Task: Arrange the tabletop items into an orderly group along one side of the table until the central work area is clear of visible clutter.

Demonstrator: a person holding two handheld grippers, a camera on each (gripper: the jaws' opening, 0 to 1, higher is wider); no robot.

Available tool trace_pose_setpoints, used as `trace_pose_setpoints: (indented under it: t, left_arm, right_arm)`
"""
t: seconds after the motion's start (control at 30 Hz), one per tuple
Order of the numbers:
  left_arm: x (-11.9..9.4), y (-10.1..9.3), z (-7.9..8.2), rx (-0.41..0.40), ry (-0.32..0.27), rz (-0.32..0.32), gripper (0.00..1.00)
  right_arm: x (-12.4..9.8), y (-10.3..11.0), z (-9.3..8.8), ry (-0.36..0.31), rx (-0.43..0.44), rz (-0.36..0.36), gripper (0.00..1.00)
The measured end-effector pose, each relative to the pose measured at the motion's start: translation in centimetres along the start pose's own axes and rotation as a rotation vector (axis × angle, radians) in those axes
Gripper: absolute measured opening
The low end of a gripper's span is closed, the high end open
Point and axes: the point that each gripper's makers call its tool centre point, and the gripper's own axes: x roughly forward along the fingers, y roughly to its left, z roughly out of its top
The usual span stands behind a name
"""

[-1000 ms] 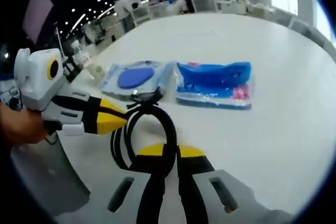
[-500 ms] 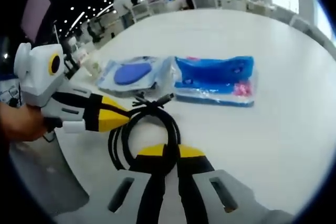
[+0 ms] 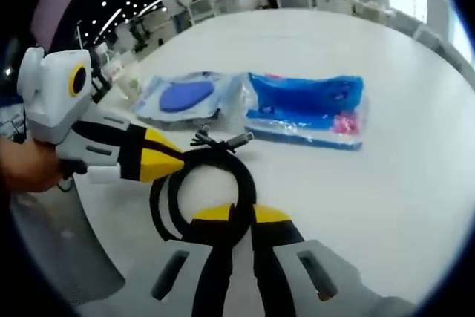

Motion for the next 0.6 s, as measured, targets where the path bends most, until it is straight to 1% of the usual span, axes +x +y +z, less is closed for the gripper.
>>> trace_pose_setpoints:
  t: [0.23, 0.3, 0.33, 0.43, 0.6]
  left_arm:
    - [-0.1, 0.0, 0.1, 0.0, -0.015, -0.006, 0.07]
    - [-0.2, 0.0, 0.1, 0.009, -0.016, -0.004, 0.07]
    - [-0.2, 0.0, 0.1, 0.01, -0.019, -0.004, 0.07]
    - [-0.4, 0.1, 0.3, 0.018, -0.027, 0.001, 0.07]
    - [-1.0, 0.3, 0.8, 0.023, -0.05, 0.005, 0.08]
  right_arm:
    - [-0.1, 0.1, 0.1, -0.013, -0.018, -0.004, 0.09]
    - [-0.2, 0.0, 0.4, -0.025, -0.026, -0.012, 0.09]
    - [-0.5, 0.1, 0.8, -0.044, -0.027, -0.009, 0.08]
    - [-0.6, 0.1, 1.2, -0.047, -0.035, -0.012, 0.09]
    - [-0.8, 0.1, 1.6, -0.063, -0.053, -0.016, 0.09]
